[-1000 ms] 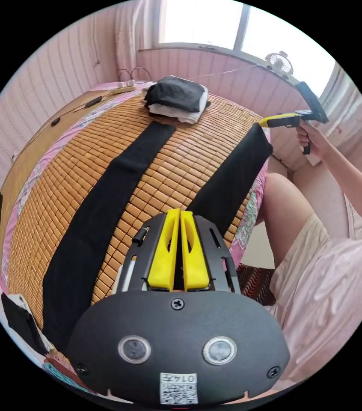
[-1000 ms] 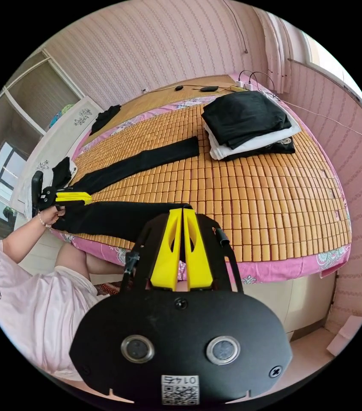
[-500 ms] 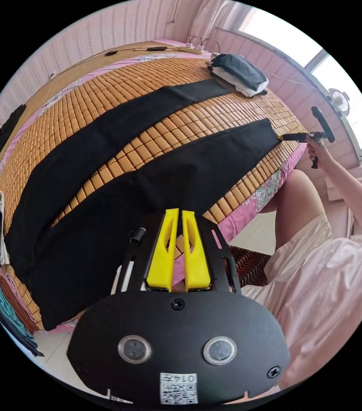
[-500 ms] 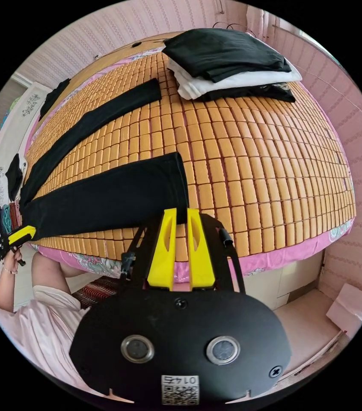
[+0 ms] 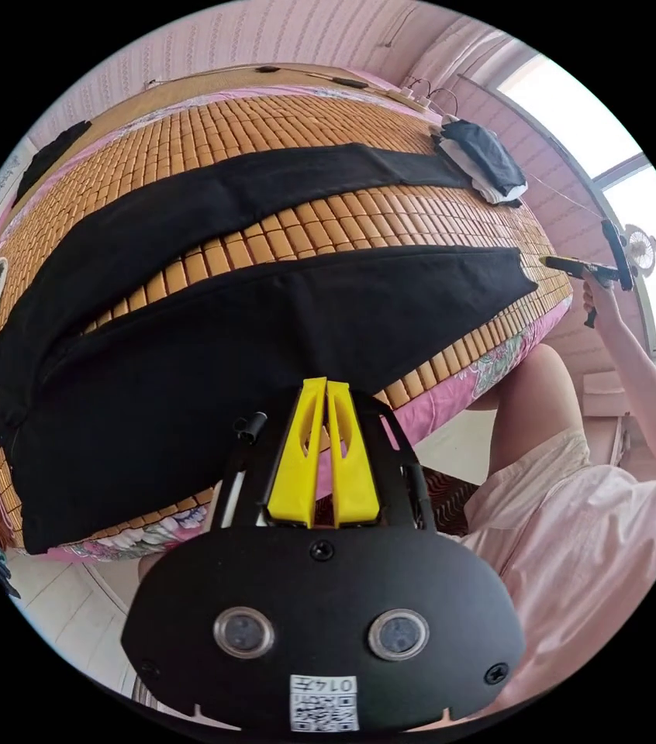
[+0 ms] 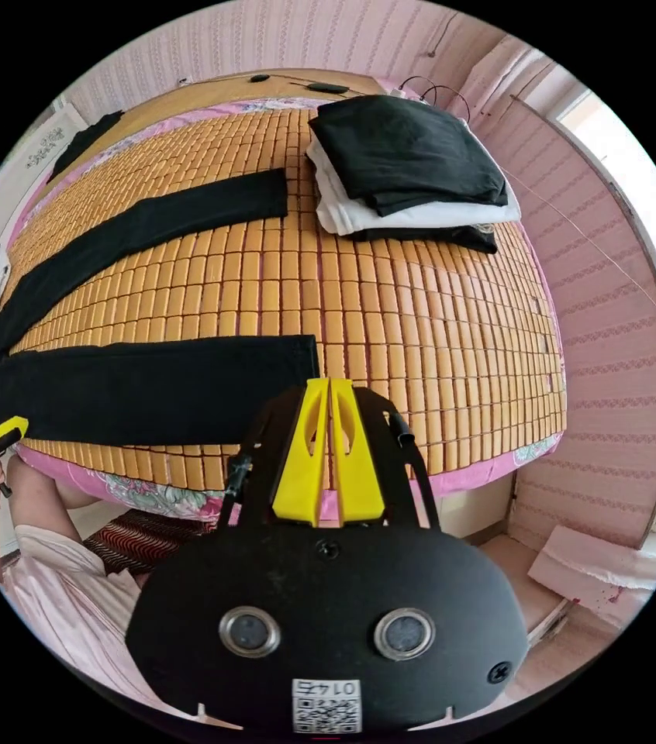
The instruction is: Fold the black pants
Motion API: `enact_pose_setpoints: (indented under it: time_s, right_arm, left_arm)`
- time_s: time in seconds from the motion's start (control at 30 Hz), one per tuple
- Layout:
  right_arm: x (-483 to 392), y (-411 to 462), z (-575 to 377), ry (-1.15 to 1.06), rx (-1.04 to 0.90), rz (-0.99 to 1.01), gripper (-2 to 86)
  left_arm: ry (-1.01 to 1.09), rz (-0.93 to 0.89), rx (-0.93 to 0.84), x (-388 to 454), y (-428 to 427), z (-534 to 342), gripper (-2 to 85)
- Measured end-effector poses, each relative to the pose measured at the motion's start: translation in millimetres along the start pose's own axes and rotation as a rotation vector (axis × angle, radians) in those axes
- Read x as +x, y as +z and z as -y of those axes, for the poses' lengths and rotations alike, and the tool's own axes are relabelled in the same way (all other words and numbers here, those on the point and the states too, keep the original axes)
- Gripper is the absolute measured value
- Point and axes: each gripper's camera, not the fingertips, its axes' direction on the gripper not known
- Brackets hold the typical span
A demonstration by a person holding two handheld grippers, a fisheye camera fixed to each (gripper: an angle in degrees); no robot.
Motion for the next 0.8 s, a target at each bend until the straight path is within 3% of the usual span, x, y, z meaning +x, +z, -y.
enact_pose_setpoints:
  time_s: [0.23, 0.53, 0.63, 0.8]
  right_arm:
    - [-72.7, -12.5, 81.8, -0.231, 0.104, 0.148, -0.6]
    - [-139.1, 44.3, 149.0, -0.314, -0.024, -0.050, -0.4]
    - [-127.8, 49.8, 149.6, -0.250, -0.036, -0.017, -0.4]
    - [-121.0, 53.2, 142.5, -0.116, -0.081, 0.093, -0.3]
  left_arm:
    - [-0.098, 0.093, 0.132, -64.3, -39.0, 11.1, -1.0]
    - [-0.220, 0.214, 0.043, -153.1, -19.7, 37.0, -1.0]
    - [-0.151, 0.221, 0.043, -161.9, -14.3, 23.2, -1.0]
    - [-0.228, 0.159, 0.068, -181.9, -23.2, -12.1, -1.0]
